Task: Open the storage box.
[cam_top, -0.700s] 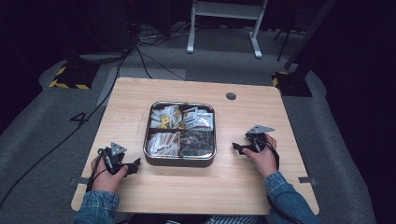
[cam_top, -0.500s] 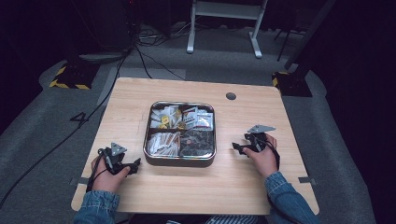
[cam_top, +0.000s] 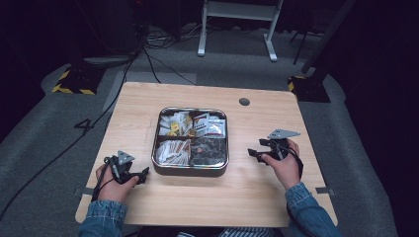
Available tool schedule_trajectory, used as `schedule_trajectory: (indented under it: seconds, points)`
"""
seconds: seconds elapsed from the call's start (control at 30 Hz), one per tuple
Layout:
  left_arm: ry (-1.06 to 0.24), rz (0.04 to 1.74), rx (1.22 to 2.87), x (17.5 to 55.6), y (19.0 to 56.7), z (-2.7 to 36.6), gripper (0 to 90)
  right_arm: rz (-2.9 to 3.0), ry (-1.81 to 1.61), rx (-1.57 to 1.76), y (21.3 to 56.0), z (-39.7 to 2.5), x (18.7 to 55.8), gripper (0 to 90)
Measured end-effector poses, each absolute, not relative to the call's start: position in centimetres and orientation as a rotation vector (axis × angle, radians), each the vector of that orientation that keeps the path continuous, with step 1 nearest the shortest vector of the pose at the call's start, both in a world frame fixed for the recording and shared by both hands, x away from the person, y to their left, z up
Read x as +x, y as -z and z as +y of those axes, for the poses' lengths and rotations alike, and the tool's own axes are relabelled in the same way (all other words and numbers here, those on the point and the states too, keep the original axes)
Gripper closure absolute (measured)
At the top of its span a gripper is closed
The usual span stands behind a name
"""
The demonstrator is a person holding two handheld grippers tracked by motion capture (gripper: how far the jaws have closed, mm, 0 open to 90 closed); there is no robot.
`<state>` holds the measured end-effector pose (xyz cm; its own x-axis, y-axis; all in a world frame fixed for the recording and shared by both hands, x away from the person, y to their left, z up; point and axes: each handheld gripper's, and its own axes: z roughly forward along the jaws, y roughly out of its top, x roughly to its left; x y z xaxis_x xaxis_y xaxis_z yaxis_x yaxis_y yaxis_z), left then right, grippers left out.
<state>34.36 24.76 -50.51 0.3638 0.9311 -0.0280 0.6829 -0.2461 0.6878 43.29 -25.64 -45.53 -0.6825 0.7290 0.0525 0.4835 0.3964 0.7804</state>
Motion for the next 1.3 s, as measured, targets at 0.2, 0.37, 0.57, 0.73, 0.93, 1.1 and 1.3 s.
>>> schedule_trajectory:
  seconds: [0.2,0.37,0.57,0.73,0.93,1.1,1.3]
  points:
    - [-0.523,1.388,2.017,34.4,50.5,24.8,14.3,2.343,-1.219,1.033,44.1,-25.7,42.8,30.3]
    - [-0.522,1.389,2.017,34.4,50.5,24.8,14.3,2.388,-1.267,1.012,43.3,-25.1,42.4,35.1]
    - [-0.523,1.388,2.018,34.4,50.5,24.8,14.3,2.4,-1.282,0.942,42.2,-23.7,42.0,33.6]
    - [-0.524,1.391,2.018,34.3,50.5,24.7,14.4,2.427,-1.293,0.878,41.1,-22.2,42.0,33.6]
    - [-0.523,1.392,2.017,34.4,50.5,24.7,14.3,2.462,-1.276,0.826,40.1,-20.4,42.5,31.6]
    - [-0.522,1.393,2.013,34.4,50.5,24.7,14.3,2.486,-1.301,0.791,39.5,-19.1,42.8,29.7]
    - [-0.519,1.387,2.016,34.6,50.5,24.6,14.1,2.524,-1.299,0.745,39.4,-16.8,43.9,28.6]
